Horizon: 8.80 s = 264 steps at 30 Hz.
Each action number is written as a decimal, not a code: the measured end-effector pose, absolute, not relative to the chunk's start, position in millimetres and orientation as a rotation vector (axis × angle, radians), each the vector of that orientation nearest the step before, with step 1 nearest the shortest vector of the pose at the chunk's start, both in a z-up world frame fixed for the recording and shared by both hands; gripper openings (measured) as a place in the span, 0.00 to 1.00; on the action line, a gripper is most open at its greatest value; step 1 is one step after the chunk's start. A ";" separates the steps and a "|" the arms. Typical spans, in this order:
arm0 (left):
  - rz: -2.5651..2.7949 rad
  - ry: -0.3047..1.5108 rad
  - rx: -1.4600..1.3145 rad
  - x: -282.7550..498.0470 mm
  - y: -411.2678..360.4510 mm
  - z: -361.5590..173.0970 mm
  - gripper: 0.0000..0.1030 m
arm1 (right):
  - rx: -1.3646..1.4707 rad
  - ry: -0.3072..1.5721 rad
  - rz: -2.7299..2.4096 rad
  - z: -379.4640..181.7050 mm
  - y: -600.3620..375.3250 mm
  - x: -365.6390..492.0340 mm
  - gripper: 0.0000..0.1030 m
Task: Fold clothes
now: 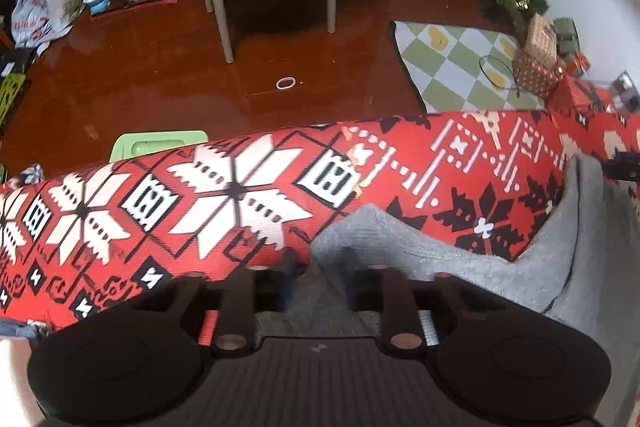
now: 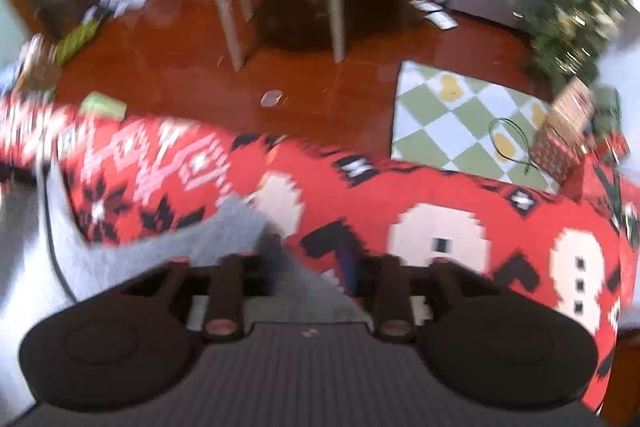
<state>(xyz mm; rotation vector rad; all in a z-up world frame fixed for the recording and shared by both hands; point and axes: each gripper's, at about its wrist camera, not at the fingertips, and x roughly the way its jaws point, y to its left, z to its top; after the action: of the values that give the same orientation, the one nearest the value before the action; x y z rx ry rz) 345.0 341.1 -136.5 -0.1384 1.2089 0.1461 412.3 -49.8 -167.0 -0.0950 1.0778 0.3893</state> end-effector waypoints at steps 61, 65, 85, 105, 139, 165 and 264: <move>0.267 1.367 -0.342 176.9 306.8 -119.8 0.36 | 0.233 1.298 -0.102 -166.2 -159.3 215.4 0.04; 0.267 1.362 -0.356 170.9 309.7 -118.2 0.36 | 0.151 1.297 -0.124 -161.5 -167.4 218.7 0.08; 0.132 1.526 -0.319 101.4 269.2 -140.3 0.36 | -0.020 1.456 0.167 -156.1 -111.4 104.2 0.23; 0.170 1.535 -0.353 70.2 273.9 -147.8 0.35 | 0.182 1.531 -0.105 -161.1 -139.8 102.9 0.05; 0.277 1.575 -0.360 53.7 254.2 -140.5 0.02 | 0.137 1.540 -0.080 -169.5 -140.2 91.0 0.22; 0.211 1.570 -0.396 50.7 272.3 -124.9 0.26 | 0.182 1.505 -0.041 -119.0 -150.0 72.9 0.25; 0.061 1.241 -0.356 381.5 203.1 -128.4 0.25 | -0.063 1.218 0.181 -149.4 -111.1 397.1 0.16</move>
<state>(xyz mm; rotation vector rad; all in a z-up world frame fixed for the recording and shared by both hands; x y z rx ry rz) 381.5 203.1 -128.4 -0.3558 1.2409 0.0613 397.1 -111.1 -149.4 -0.0634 1.2177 0.1805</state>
